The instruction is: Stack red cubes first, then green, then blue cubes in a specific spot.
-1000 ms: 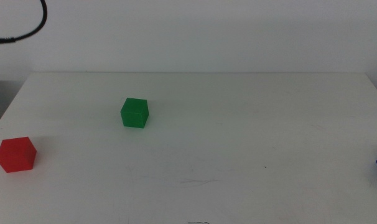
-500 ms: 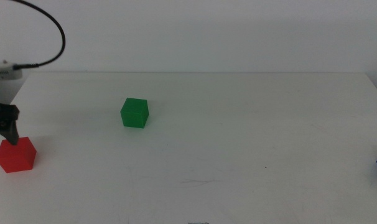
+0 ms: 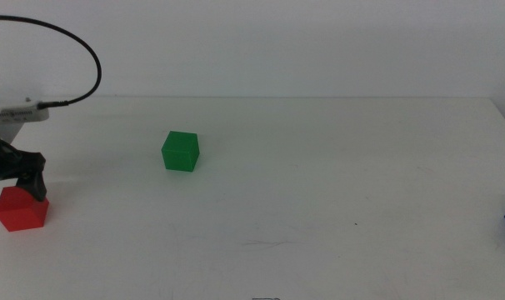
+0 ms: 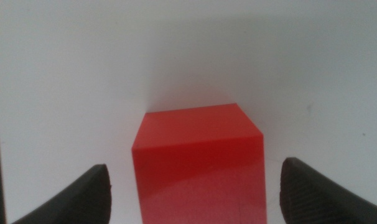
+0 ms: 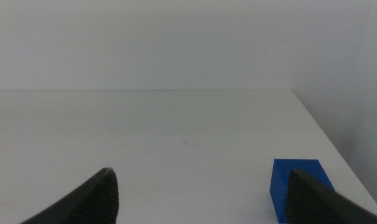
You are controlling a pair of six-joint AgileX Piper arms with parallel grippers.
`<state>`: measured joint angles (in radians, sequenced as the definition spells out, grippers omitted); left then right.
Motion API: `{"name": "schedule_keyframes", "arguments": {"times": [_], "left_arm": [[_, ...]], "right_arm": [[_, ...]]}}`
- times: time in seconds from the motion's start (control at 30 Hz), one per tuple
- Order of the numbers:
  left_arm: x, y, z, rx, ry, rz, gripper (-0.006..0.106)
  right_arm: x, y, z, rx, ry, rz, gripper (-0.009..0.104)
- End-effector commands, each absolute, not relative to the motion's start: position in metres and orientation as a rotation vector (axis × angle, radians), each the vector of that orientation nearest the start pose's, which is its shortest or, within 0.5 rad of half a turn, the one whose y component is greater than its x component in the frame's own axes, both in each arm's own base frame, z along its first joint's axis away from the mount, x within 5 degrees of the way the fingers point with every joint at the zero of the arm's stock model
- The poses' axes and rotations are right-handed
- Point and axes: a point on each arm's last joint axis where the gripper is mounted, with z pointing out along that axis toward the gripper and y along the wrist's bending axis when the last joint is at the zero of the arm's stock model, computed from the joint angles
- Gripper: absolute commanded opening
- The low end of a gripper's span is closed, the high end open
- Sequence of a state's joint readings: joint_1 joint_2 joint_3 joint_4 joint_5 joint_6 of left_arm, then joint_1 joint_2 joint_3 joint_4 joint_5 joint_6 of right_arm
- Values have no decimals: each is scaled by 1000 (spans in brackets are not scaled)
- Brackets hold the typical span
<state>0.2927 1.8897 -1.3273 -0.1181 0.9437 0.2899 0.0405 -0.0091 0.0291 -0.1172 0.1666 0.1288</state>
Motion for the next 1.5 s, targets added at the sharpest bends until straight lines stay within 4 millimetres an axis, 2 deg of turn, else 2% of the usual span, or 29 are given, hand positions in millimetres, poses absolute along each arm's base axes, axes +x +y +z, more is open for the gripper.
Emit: {"name": "schedule_keyframes", "arguments": {"times": [0.0,0.2,0.27,0.4,0.57,0.67,0.77,0.9,1.1,1.3,1.47], "left_arm": [[364,98,215,-97,2881,-74,91],[368,99,203,-104,2898,-82,90],[369,99,200,-104,2902,-82,87],[370,99,199,-105,2899,-80,69],[370,97,199,-129,2897,-116,36],[364,93,201,-130,2944,-173,22],[362,90,210,-121,2936,-181,14],[357,76,230,-120,2913,-150,12],[350,26,257,-118,2910,-68,12],[343,-52,263,-64,2926,-136,12],[327,-132,264,35,2883,-217,12]], "right_arm": [[54,1,203,-24,1553,11,94],[54,1,203,-24,1553,11,94],[54,1,203,-24,1553,11,94],[54,1,203,-24,1553,11,94],[54,1,203,-24,1553,11,94],[54,1,203,-24,1553,11,94],[54,1,203,-24,1553,11,94],[54,1,203,-24,1553,11,94],[54,1,203,-24,1553,11,94],[54,1,203,-24,1553,11,94],[54,1,203,-24,1553,11,94]]}}
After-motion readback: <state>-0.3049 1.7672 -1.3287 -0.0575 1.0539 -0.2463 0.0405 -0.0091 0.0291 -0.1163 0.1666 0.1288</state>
